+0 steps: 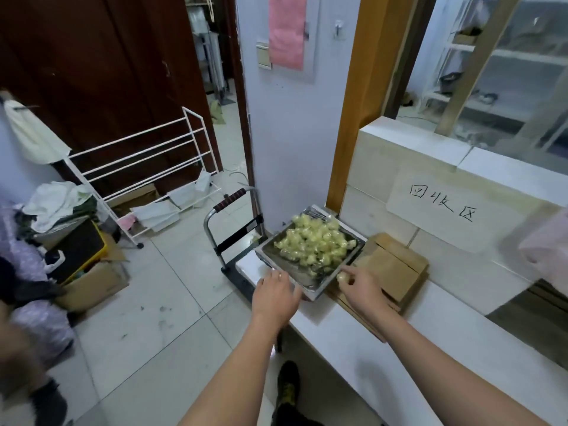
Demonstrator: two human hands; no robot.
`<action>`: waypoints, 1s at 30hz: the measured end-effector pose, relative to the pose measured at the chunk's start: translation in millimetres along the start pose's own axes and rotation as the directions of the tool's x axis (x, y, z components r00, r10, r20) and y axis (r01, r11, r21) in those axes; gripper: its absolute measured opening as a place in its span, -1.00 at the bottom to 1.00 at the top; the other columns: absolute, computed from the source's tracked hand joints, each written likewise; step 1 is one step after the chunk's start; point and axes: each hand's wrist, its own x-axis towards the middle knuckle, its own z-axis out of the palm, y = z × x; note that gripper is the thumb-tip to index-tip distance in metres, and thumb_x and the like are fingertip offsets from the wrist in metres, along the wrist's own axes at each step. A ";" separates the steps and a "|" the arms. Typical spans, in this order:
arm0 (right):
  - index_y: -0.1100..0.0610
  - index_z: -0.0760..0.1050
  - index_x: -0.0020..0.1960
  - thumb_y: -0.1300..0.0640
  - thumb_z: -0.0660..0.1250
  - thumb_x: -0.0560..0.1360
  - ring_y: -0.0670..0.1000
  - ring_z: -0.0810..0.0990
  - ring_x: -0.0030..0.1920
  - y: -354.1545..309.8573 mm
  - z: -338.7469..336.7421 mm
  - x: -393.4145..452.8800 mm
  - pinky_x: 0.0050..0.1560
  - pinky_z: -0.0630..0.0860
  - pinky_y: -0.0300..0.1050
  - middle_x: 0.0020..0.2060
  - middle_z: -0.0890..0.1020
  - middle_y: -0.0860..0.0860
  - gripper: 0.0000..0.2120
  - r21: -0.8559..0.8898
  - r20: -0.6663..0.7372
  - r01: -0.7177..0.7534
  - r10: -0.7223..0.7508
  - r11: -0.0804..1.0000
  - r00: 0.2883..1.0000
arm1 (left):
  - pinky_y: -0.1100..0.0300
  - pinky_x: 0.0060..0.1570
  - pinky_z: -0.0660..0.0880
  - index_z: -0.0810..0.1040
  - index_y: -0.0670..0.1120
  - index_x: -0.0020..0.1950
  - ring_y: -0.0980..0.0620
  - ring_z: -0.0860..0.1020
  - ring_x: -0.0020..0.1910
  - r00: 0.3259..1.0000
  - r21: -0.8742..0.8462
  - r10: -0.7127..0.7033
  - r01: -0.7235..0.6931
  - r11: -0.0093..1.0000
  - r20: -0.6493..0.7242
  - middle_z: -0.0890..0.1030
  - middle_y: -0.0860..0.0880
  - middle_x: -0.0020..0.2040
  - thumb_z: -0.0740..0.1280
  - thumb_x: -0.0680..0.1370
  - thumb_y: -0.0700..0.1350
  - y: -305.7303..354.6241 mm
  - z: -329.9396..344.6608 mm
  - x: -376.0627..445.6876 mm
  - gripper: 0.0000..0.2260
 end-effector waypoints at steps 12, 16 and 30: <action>0.19 0.57 0.10 0.13 0.43 0.51 0.05 0.49 0.11 -48.7 87.9 177.3 0.06 0.42 -0.18 0.03 0.52 0.05 -0.80 -0.050 -0.075 -0.036 0.032 0.998 0.997 | 0.05 0.23 0.37 0.44 -0.13 0.31 -0.10 0.45 0.22 0.990 0.113 0.010 -0.025 0.993 0.138 0.49 -0.10 0.20 0.05 0.67 0.09 -80.0 -13.3 152.3 -0.61; 0.18 0.56 0.25 0.16 0.37 0.55 0.10 0.47 0.26 -63.1 111.9 215.9 0.32 0.44 -0.02 0.17 0.56 0.06 -0.72 -0.164 -0.010 -0.023 0.021 0.986 1.000 | 0.03 0.26 0.37 0.40 -0.11 0.40 -0.10 0.43 0.26 0.979 0.106 -0.008 -0.014 0.994 0.204 0.48 -0.10 0.26 0.04 0.67 0.11 -94.2 -8.5 182.7 -0.57; 0.09 0.43 -0.17 0.34 0.38 0.39 0.18 0.37 0.29 -76.5 156.8 259.5 0.42 0.27 0.14 0.26 0.50 0.13 -0.81 -0.597 0.144 -0.017 0.128 0.802 0.981 | 0.05 0.23 0.38 0.39 -0.09 0.40 -0.08 0.44 0.23 0.963 0.109 0.028 -0.059 0.992 0.267 0.48 -0.09 0.25 0.02 0.68 0.12 -144.2 -6.8 231.2 -0.58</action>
